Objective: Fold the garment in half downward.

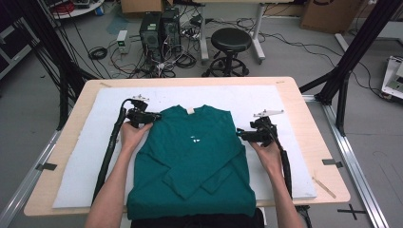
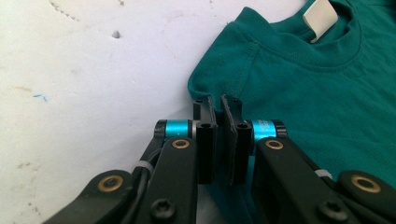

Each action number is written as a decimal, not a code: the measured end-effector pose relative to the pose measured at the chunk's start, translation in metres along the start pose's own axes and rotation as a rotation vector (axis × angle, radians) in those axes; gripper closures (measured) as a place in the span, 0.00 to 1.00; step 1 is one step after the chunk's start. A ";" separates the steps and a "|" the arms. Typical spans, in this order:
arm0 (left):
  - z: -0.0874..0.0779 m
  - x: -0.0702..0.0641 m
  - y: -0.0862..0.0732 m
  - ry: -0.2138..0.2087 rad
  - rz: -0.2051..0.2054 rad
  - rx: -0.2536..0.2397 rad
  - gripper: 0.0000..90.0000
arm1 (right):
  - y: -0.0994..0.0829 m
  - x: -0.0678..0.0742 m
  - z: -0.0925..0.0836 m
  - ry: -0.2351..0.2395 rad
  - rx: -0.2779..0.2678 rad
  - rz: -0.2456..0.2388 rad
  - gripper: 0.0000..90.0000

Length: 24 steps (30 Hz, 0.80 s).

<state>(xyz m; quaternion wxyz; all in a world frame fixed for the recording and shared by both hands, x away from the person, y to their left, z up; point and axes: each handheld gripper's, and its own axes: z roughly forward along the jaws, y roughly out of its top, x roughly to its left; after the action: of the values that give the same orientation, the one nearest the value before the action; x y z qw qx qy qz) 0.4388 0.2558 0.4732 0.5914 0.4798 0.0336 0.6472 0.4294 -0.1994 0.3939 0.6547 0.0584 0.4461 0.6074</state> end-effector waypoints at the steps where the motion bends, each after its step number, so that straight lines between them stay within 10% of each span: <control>1: 0.000 0.000 0.000 0.003 -0.002 -0.002 0.94 | 0.005 -0.001 0.003 0.000 0.012 -0.003 0.35; 24: 0.000 -0.004 -0.001 0.028 0.027 -0.005 0.95 | 0.066 -0.006 0.066 0.003 0.137 -0.063 0.38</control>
<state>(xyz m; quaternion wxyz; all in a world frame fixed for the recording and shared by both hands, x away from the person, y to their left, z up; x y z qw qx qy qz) 0.4386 0.2527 0.4703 0.5833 0.4698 0.0337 0.6617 0.4245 -0.1569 0.4771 0.6673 0.0882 0.4891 0.5547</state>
